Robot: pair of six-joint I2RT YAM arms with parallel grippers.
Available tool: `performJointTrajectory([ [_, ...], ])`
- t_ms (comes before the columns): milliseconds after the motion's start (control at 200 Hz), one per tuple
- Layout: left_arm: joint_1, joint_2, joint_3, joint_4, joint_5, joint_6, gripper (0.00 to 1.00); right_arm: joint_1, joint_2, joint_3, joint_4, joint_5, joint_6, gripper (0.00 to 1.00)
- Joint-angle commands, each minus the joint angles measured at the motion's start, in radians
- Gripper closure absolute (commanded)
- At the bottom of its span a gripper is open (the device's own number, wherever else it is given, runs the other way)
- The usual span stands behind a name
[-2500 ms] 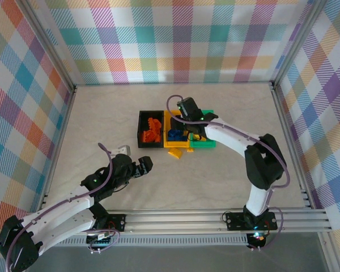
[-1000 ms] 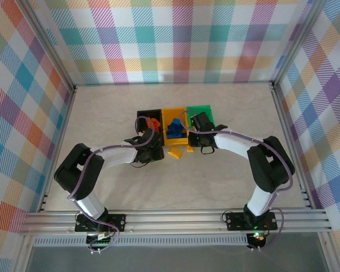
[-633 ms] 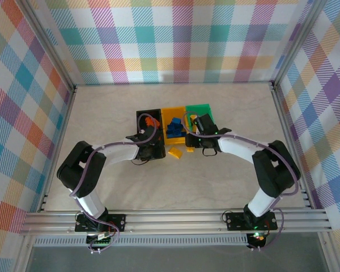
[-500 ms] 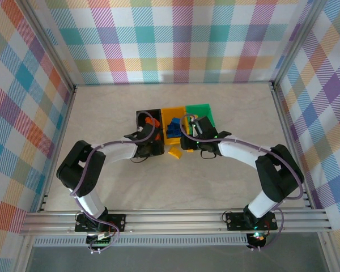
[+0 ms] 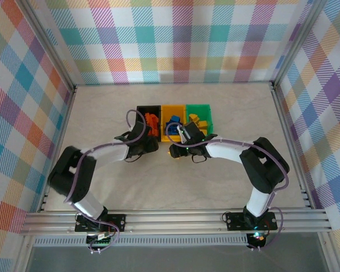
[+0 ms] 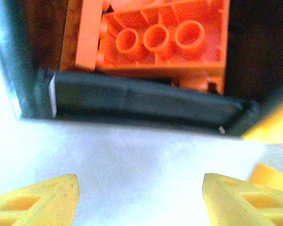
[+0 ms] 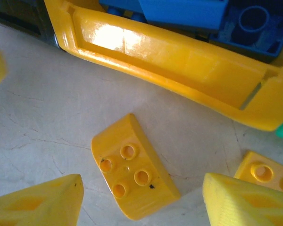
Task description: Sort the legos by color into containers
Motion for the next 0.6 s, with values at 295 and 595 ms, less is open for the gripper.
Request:
performJointTrajectory([
  [295, -0.068, -0.638, -0.284, -0.076, -0.003, -0.193, 0.08, 0.063, 0.108, 0.096, -0.048, 0.044, -0.099, 0.30],
  [595, -0.066, -0.737, -0.307, -0.160, -0.036, -0.204, 0.00, 0.101, 0.123, 0.079, -0.074, 0.098, -0.069, 0.51],
])
